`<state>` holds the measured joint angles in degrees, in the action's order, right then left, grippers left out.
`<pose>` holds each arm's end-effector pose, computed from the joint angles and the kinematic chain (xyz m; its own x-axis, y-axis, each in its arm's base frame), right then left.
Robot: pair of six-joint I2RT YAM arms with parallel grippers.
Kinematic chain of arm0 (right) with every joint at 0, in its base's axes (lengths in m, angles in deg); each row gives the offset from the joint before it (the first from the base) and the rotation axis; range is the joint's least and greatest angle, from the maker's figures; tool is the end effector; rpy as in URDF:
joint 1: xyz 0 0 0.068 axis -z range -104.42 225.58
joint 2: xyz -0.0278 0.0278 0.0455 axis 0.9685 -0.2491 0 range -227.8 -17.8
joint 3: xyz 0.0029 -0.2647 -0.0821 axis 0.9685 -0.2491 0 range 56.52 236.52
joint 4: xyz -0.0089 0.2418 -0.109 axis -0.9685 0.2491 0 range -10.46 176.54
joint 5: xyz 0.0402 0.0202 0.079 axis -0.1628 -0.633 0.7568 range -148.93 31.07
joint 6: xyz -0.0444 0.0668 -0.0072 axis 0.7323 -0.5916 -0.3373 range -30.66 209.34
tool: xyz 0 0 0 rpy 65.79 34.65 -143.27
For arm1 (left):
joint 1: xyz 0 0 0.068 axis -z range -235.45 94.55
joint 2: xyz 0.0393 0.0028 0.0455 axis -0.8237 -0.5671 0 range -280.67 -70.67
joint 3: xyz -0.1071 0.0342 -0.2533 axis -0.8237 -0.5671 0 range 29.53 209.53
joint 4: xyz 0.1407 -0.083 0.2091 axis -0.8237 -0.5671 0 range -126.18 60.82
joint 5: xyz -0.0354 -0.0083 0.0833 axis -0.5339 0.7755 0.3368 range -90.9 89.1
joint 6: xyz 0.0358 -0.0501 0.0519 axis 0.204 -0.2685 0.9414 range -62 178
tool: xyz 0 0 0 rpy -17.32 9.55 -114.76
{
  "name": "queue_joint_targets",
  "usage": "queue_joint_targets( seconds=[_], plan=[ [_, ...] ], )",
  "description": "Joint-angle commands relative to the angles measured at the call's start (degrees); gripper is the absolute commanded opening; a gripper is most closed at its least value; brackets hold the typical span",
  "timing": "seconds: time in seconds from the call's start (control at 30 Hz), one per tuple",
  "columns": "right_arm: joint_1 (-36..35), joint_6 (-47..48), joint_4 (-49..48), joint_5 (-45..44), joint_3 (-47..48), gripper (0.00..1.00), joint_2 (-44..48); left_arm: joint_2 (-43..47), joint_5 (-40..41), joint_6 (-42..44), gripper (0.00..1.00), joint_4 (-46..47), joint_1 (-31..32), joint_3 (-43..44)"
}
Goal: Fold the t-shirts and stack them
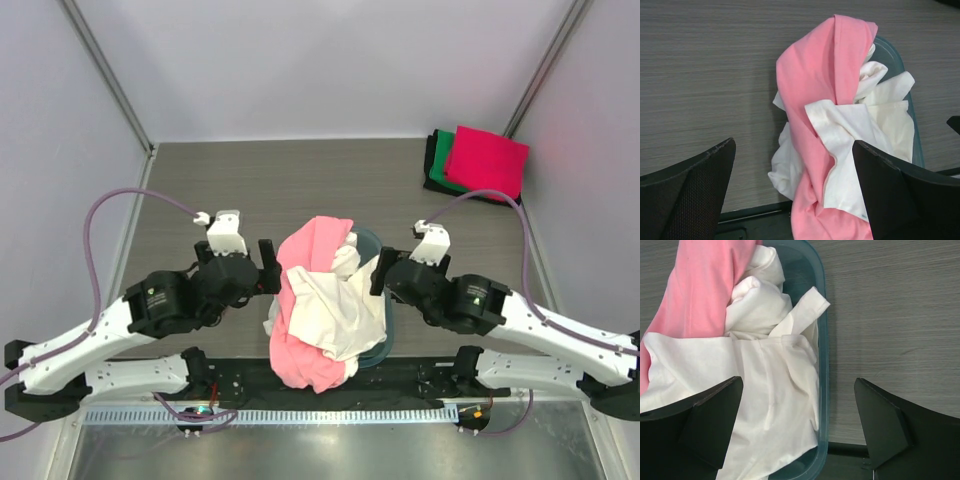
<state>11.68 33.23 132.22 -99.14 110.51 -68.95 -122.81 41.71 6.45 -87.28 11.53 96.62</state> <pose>0.1192 0.1414 0.2977 -0.6048 0.2066 -0.7691 -0.0012 0.9655 0.2602 0.1106 -0.1397 0.3621 -0.5456 -0.1900 -0.8162 0.0916 0.9546 -0.2834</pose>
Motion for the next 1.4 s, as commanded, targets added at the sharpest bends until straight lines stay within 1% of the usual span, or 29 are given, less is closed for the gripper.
queue_joint_targets(
  seconds=[0.0,0.07,0.1,0.13,0.17,0.2,0.23,0.33,0.37,0.4,0.47,0.53,0.63,0.67,0.73,0.83,0.93,0.97,1.03,1.07,1.13,1.17,1.2,1.23,1.27,1.37],
  plan=[
    [0.6,3.6,-6.9,0.9,4.4,1.0,-2.2,4.9,5.4,5.3,1.0,0.5,-0.3,-1.6],
    [2.2,9.8,-11.2,3.5,6.4,1.0,-5.4,7.0,6.6,6.1,1.0,0.4,-0.3,-3.2],
    [3.8,11.5,-12.0,7.6,7.3,1.0,-7.4,7.7,7.0,8.7,1.0,1.8,-0.3,-4.2],
    [8.7,14.7,-12.3,11.1,8.7,1.0,-9.3,8.1,7.6,9.8,1.0,2.1,-0.3,-6.1],
    [11.8,16.0,-12.4,14.4,11.3,1.0,-11.4,8.6,8.4,10.6,1.0,2.4,-0.3,-6.9],
    [14.7,17.0,-12.5,17.8,12.4,1.0,-15.7,8.7,9.5,11.8,1.0,2.8,-0.3,-7.6],
    [20.2,17.9,-12.6,24.1,13.7,1.0,-17.5,8.7,10.1,12.2,1.0,3.0,-0.3,-9.0],
    [24.5,22.5,-14.6,29.3,19.7,1.0,-24.8,9.0,10.6,14.2,1.0,5.4,-0.4,-12.2],
    [25.1,23.6,-14.5,29.7,21.3,1.0,-26.6,9.1,10.5,14.7,1.0,6.0,-0.4,-13.2],
    [25.7,24.5,-14.5,30.2,22.9,0.99,-30.8,8.8,10.6,14.8,1.0,6.2,-0.4,-13.3],
    [27.2,26.7,-13.8,31.8,27.5,1.0,-34.4,8.1,10.5,14.7,1.0,5.2,-0.4,-12.4],
    [28.1,27.6,-13.8,32.0,30.0,0.99,-39.5,7.5,12.1,14.4,1.0,4.4,-0.4,-12.3],
    [29.9,29.4,-13.4,32.6,34.2,1.0,-45.6,6.9,12.3,12.8,1.0,1.6,-0.4,-10.5],
    [30.1,29.7,-13.4,33.4,34.9,0.99,-46.8,6.9,12.5,11.5,1.0,-0.8,-0.4,-9.9],
    [30.1,31.2,-13.2,34.5,37.2,0.97,-50.5,7.3,14.0,10.0,1.0,-5.1,-0.4,-8.6],
    [30.1,31.7,-13.4,37.9,39.2,0.94,-53.3,9.0,16.0,6.4,1.0,-8.1,-0.4,-9.2],
    [30.1,31.3,-14.4,43.7,40.1,0.85,-56.2,10.4,15.9,7.1,1.0,-5.7,-0.4,-10.0],
    [30.1,31.1,-14.9,44.8,40.2,0.79,-56.9,10.9,16.3,7.2,1.0,-5.5,-0.4,-10.2],
    [30.1,30.7,-15.8,47.1,40.2,0.7,-57.0,10.9,16.5,7.0,1.0,-5.5,-0.4,-10.2],
    [30.1,30.5,-15.9,47.8,40.4,0.56,-57.0,10.9,16.7,6.9,1.0,-6.0,-0.4,-10.1],
    [30.1,30.2,-16.0,49.3,41.0,0.39,-56.8,10.5,16.8,6.3,1.0,-6.3,-0.4,-10.0],
    [30.1,30.2,-16.0,49.8,41.4,0.22,-56.7,10.4,16.9,6.1,1.0,-6.6,-0.4,-10.1],
    [30.1,30.0,-16.0,50.2,41.9,0.13,-56.3,10.1,16.9,6.0,1.0,-6.7,-0.4,-10.0],
    [30.1,29.8,-15.6,50.6,42.9,0.06,-56.0,10.0,16.9,5.8,1.0,-6.8,-0.4,-10.0],
    [30.1,29.6,-15.3,50.8,43.7,0.01,-55.5,9.8,16.9,5.7,1.0,-6.9,-0.4,-10.0],
    [30.1,29.6,-13.2,51.8,49.3,0.01,-53.6,9.6,17.1,5.2,1.0,-7.3,-0.4,-10.0]
  ],
)
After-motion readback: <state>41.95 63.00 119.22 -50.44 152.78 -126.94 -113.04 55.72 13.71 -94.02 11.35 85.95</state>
